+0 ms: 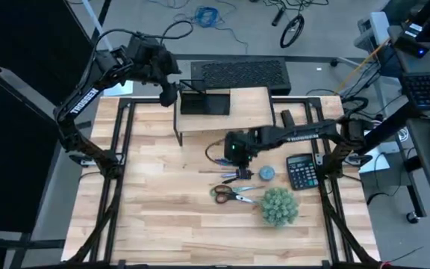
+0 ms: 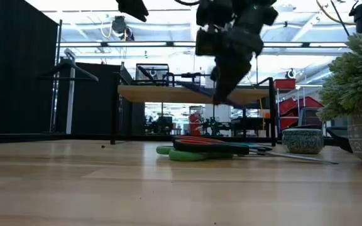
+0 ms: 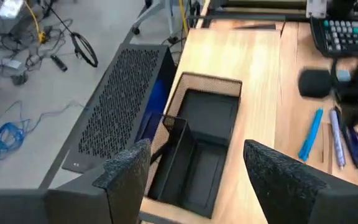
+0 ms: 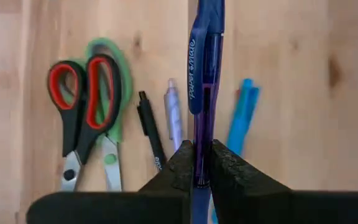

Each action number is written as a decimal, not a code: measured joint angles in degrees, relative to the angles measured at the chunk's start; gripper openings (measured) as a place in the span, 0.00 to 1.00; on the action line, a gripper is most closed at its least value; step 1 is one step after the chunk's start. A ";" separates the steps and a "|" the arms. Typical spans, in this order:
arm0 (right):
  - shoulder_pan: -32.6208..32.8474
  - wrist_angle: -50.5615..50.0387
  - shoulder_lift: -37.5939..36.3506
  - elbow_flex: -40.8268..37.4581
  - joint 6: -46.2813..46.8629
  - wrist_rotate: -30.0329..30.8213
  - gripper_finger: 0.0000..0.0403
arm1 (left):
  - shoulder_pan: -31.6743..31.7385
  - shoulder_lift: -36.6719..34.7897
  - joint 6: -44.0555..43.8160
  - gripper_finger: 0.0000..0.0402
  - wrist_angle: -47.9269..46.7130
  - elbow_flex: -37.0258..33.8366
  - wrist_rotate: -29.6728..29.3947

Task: Pick and place office supplies into organizer
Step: Remove the dark blue pen from the desk organizer on the shelf, then remove the black pen from the desk organizer on the shelf

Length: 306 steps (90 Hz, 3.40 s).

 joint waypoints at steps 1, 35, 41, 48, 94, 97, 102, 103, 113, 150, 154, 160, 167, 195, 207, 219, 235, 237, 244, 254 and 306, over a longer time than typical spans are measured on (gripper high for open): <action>0.19 0.32 0.00 -0.42 0.19 0.32 0.03 | -0.05 0.00 -0.01 0.61 -0.03 0.00 0.00; 1.95 7.15 5.79 -5.01 0.86 6.73 0.07 | -0.05 0.00 -0.02 0.61 0.86 0.00 0.13; 2.00 7.05 6.28 -5.01 0.81 6.68 0.07 | -0.07 0.00 -0.03 0.61 0.83 0.00 0.16; 2.02 7.50 6.32 -4.99 0.76 6.62 0.08 | -0.05 0.00 -0.04 0.61 0.85 0.00 0.15; 1.98 -0.09 5.79 -1.12 0.39 6.53 0.31 | -0.05 0.02 -0.21 0.61 0.80 -0.02 0.17; 1.98 -1.01 5.42 -0.12 0.27 6.84 0.31 | -0.05 0.02 -0.19 0.61 0.80 -0.02 0.16; 1.85 -1.00 4.81 0.95 0.19 7.04 0.31 | -0.05 0.02 -0.19 0.61 0.80 -0.02 0.17; 1.77 -0.81 4.73 1.06 0.19 7.05 0.31 | -0.05 0.02 -0.18 0.61 0.80 -0.02 0.17; 0.24 2.12 4.86 1.18 0.88 10.17 0.28 | -0.05 0.02 -0.17 0.61 0.78 -0.02 0.17; -0.24 3.22 12.02 1.09 5.66 19.14 0.02 | -1.34 0.04 -1.37 0.61 0.78 -0.04 0.22; -0.07 3.29 12.77 1.09 5.92 19.15 0.02 | -1.58 0.04 -1.38 0.61 0.77 -0.04 0.22; 0.20 3.51 13.56 1.09 5.99 19.10 0.01 | -1.64 0.04 -1.37 0.61 0.78 -0.04 0.21; 0.89 3.82 13.92 1.11 5.93 19.24 0.00 | -1.82 0.04 -1.37 0.61 0.78 -0.04 0.20; 3.26 4.89 13.99 1.11 4.20 18.01 0.00 | -1.84 0.04 -1.37 0.61 0.78 -0.04 0.20; 4.67 4.84 13.97 1.11 3.18 17.57 0.00 | -1.84 0.04 -1.37 0.61 0.78 -0.04 0.20; 5.56 4.19 13.93 1.15 3.17 17.13 0.00 | -1.84 0.04 -1.37 0.61 0.78 -0.04 0.20; 5.78 1.89 12.99 1.93 4.45 15.68 0.00 | -1.84 0.04 -1.37 0.61 0.78 -0.04 0.20; 5.80 1.27 12.62 2.36 4.47 15.63 0.00 | -1.84 0.04 -1.40 0.61 0.78 -0.04 0.20; 5.85 -0.51 10.89 4.84 4.20 15.85 0.00 | -1.84 0.04 -1.44 0.61 0.80 -0.04 -0.17; 5.38 -3.88 8.54 8.78 2.22 16.60 0.00 | -1.68 0.04 -1.55 0.61 0.79 -0.04 -1.92; -13.53 8.16 -0.72 21.00 -13.61 16.88 0.00 | 11.64 1.61 -0.93 0.61 3.89 -0.02 -2.85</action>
